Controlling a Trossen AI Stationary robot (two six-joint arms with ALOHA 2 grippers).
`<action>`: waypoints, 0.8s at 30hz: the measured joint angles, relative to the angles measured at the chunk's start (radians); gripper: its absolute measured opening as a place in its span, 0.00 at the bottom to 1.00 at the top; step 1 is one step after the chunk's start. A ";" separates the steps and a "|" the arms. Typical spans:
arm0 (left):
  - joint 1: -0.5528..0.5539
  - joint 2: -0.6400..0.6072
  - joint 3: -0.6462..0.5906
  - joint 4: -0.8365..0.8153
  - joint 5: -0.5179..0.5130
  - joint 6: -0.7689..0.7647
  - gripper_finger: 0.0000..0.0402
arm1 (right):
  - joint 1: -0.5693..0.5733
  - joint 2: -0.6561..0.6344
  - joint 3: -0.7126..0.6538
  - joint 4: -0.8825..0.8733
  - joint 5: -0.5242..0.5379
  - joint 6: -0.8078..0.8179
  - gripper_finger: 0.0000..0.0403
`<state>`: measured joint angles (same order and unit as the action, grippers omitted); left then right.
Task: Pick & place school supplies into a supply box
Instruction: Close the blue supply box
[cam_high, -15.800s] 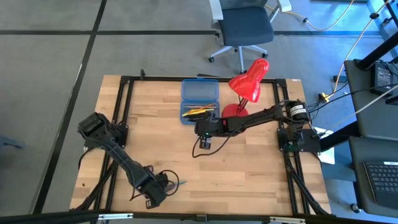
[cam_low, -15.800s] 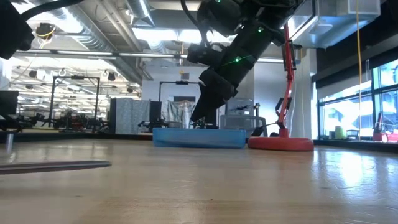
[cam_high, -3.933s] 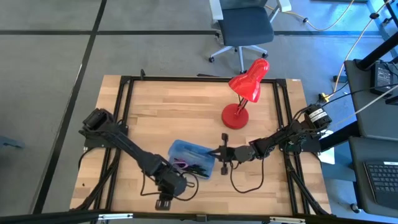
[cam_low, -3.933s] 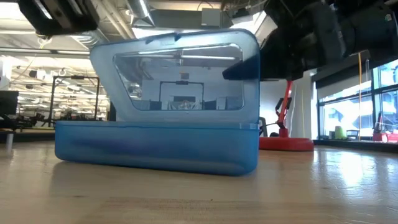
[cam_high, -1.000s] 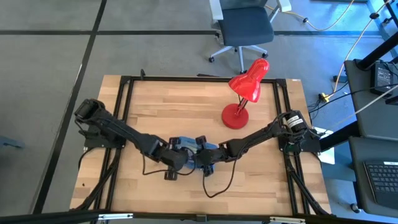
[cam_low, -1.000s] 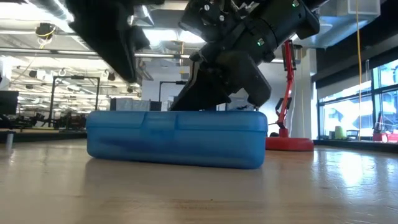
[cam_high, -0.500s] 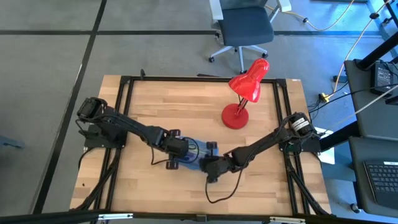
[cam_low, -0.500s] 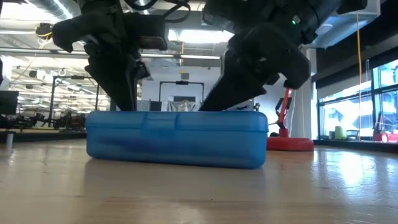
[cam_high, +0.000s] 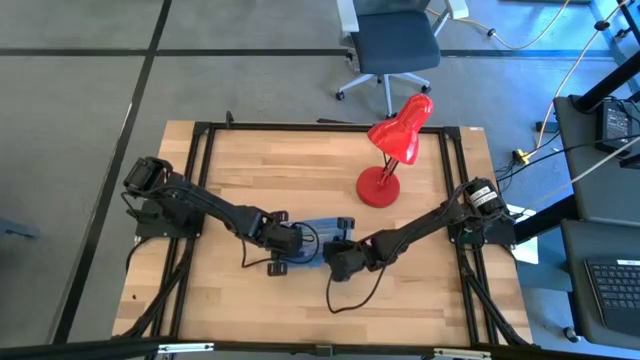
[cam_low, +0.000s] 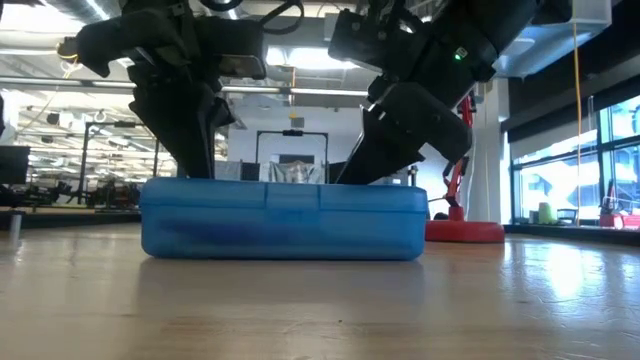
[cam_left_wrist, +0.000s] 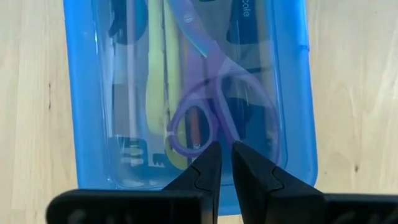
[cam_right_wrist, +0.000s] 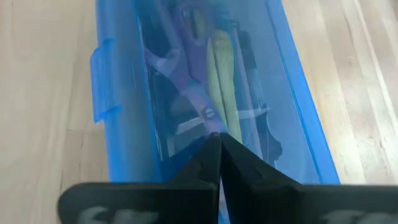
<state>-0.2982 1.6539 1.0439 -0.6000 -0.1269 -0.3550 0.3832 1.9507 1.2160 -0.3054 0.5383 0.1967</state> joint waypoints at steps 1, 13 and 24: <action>0.004 0.000 0.000 -0.001 0.001 0.000 0.08 | 0.000 0.000 0.000 0.000 -0.001 0.000 0.02; 0.045 0.000 0.000 -0.029 -0.004 0.019 0.06 | 0.000 0.000 -0.001 -0.001 -0.008 0.003 0.02; 0.045 -0.002 0.003 -0.031 0.011 0.028 0.06 | 0.001 0.002 -0.002 0.001 0.012 0.004 0.02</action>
<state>-0.2527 1.6516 1.0468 -0.6310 -0.1162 -0.3271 0.3840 1.9530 1.2140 -0.3044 0.5503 0.2008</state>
